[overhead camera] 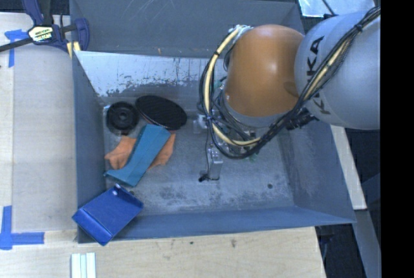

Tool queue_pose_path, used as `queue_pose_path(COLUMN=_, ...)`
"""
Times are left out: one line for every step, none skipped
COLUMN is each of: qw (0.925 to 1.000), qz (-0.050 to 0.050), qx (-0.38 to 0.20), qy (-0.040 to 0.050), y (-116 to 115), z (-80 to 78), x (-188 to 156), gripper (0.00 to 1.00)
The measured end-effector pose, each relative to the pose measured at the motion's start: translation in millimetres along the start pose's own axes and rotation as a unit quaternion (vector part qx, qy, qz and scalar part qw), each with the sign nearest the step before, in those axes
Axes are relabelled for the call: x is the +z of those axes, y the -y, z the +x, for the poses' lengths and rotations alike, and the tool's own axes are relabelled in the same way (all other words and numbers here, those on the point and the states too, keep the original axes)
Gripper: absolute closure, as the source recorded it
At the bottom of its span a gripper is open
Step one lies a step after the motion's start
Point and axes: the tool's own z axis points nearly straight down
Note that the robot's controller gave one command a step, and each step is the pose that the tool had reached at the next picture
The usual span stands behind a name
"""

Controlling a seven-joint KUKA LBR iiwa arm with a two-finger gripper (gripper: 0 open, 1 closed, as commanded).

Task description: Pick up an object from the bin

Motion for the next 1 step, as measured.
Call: queue_pose_path(qw=1.0, qz=-0.001, qx=0.001, qy=0.0044, y=0.3, z=-1.7, x=-4.6, gripper=0.0)
